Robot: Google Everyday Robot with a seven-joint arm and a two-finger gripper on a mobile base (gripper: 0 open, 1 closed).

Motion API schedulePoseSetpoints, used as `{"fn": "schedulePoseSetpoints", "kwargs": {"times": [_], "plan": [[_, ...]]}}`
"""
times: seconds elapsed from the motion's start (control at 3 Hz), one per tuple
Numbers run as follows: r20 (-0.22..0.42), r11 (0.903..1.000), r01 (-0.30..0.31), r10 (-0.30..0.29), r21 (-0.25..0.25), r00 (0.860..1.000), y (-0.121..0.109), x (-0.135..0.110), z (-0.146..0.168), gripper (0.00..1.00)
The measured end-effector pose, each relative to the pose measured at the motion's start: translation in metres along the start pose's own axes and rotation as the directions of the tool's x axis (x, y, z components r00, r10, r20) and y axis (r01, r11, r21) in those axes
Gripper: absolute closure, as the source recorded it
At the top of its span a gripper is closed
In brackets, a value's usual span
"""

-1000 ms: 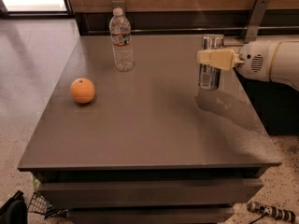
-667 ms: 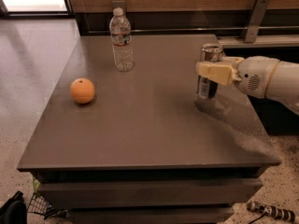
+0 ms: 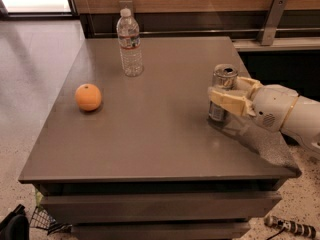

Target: Place redbull can upright

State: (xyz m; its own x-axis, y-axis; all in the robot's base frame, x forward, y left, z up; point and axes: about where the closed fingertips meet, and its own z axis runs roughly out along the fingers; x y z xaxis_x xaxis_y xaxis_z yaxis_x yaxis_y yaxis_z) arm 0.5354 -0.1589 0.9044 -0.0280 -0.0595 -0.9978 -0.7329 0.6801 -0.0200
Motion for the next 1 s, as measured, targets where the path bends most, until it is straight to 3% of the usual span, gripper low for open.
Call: {"fn": "schedulePoseSetpoints", "kwargs": {"times": [0.33,1.0], "plan": [[0.024,0.9979,0.063,-0.063,-0.013,0.998,0.0115,0.0060,-0.0062,1.00],[0.006,0.9963,0.074,-0.074,-0.043,0.997,0.0162,0.0058,-0.0014,0.54]]}}
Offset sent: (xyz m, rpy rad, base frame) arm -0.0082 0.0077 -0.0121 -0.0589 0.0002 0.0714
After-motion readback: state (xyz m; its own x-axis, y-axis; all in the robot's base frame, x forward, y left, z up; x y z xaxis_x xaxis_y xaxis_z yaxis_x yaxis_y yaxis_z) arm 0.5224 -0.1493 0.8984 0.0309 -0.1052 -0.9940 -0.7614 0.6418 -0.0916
